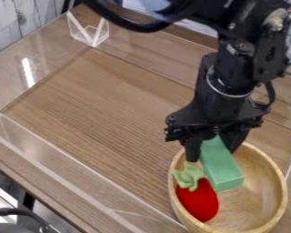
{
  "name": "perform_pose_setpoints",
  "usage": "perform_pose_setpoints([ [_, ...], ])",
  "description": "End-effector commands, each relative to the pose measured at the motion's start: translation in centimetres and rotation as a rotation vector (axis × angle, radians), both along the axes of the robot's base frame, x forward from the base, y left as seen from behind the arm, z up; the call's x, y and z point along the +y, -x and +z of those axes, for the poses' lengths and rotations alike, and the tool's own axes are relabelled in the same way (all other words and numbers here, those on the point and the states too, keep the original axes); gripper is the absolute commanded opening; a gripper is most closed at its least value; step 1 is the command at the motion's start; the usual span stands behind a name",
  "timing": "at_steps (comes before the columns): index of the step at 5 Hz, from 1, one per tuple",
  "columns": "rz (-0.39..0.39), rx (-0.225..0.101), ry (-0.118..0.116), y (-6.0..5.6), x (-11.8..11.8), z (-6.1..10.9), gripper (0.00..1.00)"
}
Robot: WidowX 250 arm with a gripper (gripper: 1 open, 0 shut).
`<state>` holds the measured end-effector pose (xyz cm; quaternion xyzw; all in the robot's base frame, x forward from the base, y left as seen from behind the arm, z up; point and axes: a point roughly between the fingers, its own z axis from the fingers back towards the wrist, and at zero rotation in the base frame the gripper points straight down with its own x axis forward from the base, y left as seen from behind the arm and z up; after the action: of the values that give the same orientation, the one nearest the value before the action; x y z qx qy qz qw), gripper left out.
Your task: Remove the green stick from the brown bowl and put it on the table
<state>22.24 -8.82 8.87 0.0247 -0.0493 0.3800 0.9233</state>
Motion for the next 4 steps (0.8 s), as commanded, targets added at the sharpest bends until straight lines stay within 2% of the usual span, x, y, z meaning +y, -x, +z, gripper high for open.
perform_pose_setpoints([
  [1, 0.014, -0.052, 0.029, -0.62, 0.01, 1.53, 0.00],
  [4, 0.027, -0.039, 0.030, -0.55, 0.31, 1.51, 0.00],
])
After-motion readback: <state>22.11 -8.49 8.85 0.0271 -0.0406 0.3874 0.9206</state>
